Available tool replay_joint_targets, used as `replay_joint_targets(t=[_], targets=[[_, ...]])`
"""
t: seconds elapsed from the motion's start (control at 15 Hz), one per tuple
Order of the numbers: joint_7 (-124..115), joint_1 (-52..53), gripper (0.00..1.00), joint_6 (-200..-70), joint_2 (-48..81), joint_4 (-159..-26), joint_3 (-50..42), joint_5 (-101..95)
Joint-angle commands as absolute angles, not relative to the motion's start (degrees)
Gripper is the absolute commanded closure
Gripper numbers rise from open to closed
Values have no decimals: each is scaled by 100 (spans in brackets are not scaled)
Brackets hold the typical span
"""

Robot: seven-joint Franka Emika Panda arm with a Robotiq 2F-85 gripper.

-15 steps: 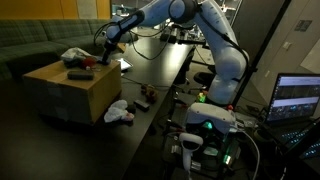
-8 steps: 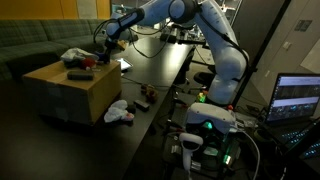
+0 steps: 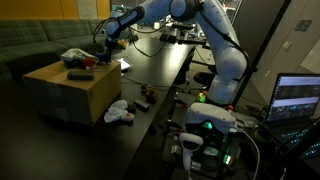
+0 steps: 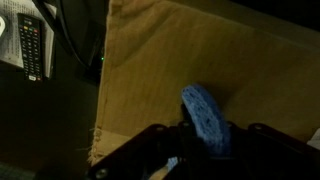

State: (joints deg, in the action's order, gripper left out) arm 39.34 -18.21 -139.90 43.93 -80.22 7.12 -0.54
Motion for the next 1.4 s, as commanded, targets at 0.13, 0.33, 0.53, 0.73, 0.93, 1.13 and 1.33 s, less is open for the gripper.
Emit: replay_joint_targets(t=[0.13, 0.33, 0.53, 0.73, 0.93, 1.13, 1.33], targets=[[4015, -1811, 91, -13744, 3423, -9112, 493, -9], [4092, -1923, 91, -13573, 2906, -9691, 384, 68], [4159, -2027, 91, -13425, 2403, -10239, 224, 121], [4240, -2117, 91, -13336, 1983, -10769, 11, 156], [4278, -2087, 91, -13333, 1884, -11156, -193, 107], [4235, -2004, 91, -13483, 2090, -11438, -312, 3], [4141, -1932, 91, -13743, 2429, -11613, -299, -31]])
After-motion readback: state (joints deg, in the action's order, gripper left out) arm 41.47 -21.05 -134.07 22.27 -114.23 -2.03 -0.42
